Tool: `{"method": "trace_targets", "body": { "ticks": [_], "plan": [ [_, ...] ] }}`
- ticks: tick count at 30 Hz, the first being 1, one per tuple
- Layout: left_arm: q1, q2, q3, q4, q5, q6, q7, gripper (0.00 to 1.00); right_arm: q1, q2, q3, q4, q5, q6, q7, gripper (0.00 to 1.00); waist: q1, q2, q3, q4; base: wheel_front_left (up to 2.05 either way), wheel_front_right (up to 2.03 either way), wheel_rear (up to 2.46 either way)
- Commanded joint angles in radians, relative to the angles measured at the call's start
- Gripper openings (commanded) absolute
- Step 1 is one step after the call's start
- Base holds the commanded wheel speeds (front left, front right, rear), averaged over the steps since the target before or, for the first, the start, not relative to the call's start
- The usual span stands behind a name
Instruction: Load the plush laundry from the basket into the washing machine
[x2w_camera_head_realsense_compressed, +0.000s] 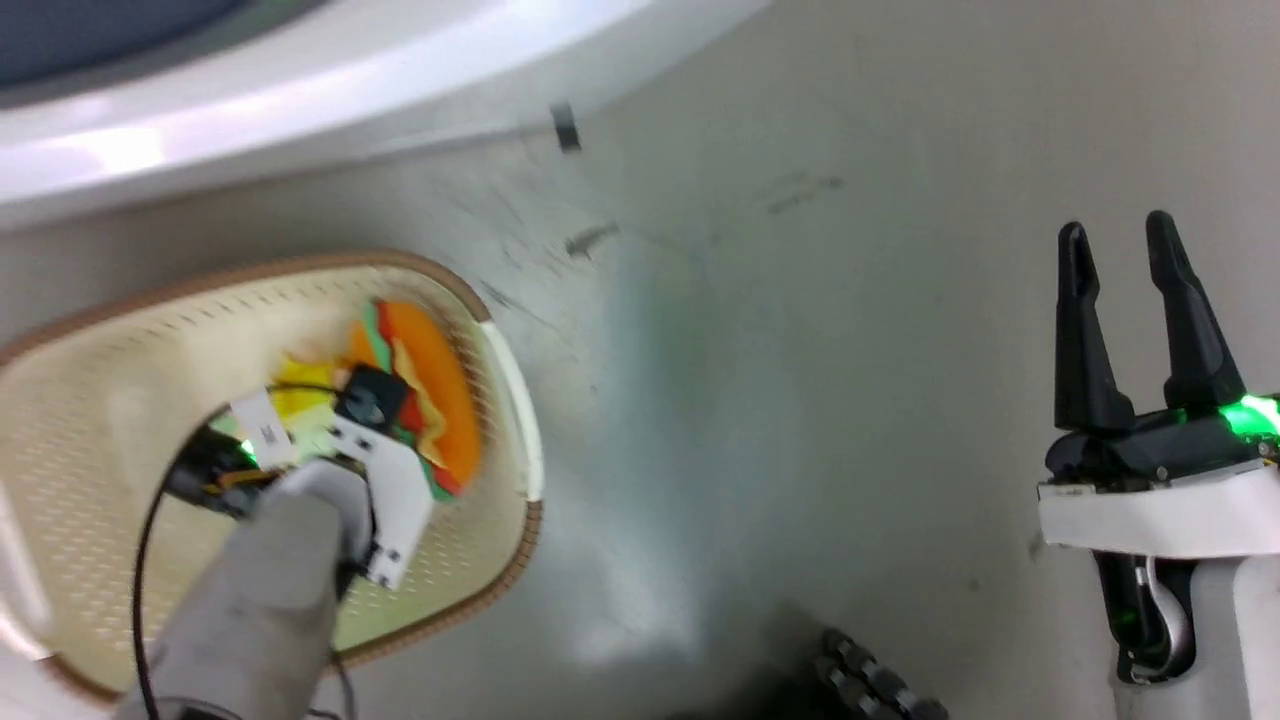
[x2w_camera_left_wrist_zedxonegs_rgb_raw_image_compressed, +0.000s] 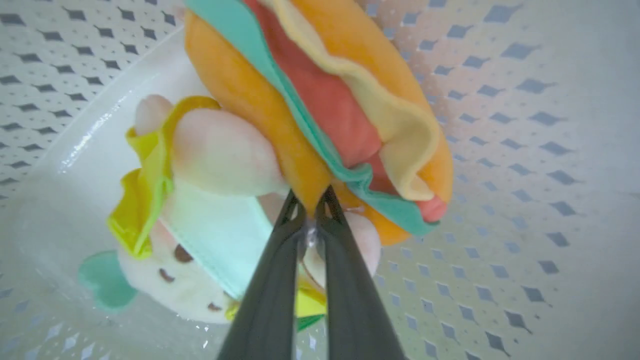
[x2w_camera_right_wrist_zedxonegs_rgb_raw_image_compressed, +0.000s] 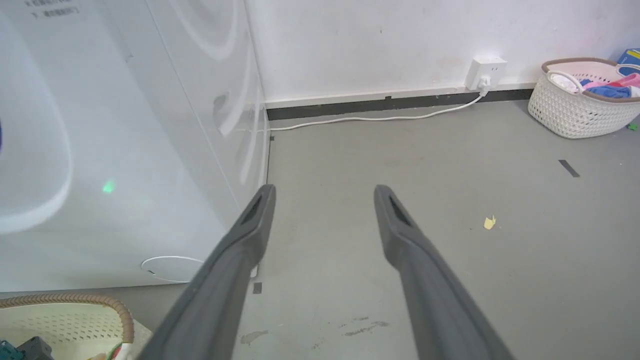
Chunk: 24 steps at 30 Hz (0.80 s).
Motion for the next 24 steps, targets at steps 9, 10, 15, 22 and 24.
{"method": "trace_targets", "body": {
  "ticks": [9,10,15,22,24],
  "plan": [
    [0.114,-0.071,0.022,-0.026,-0.062,-0.015,-0.187,0.0,0.079,-0.001,-0.044,0.028,-0.065,-0.001,-0.005,1.0,-0.0001,-0.0001,-0.307,0.184,0.0,0.0,0.0],
    [0.129,-0.08,0.026,-0.034,-0.071,-0.018,-0.202,0.0,0.089,-0.001,-0.051,0.033,-0.079,-0.001,-0.005,1.0,-0.0001,-0.0001,-0.331,0.197,0.0,0.0,0.0],
    [0.216,-0.099,0.044,-0.112,-0.107,-0.027,-0.238,0.0,0.133,-0.001,-0.07,0.049,-0.105,-0.001,-0.005,1.0,-0.0001,-0.0001,-0.439,0.245,0.0,0.0,0.0],
    [0.386,-0.07,0.111,-0.383,-0.132,0.009,-0.241,0.0,0.184,-0.001,-0.073,0.059,-0.121,-0.001,-0.005,1.0,-0.0001,-0.0001,-0.543,0.298,0.0,0.0,0.0],
    [0.431,-0.065,0.136,-0.479,-0.133,0.028,-0.241,0.0,0.193,-0.001,-0.073,0.061,-0.122,-0.001,-0.005,1.0,-0.0001,-0.0001,-0.557,0.31,0.0,0.0,0.0]
  ]
}}
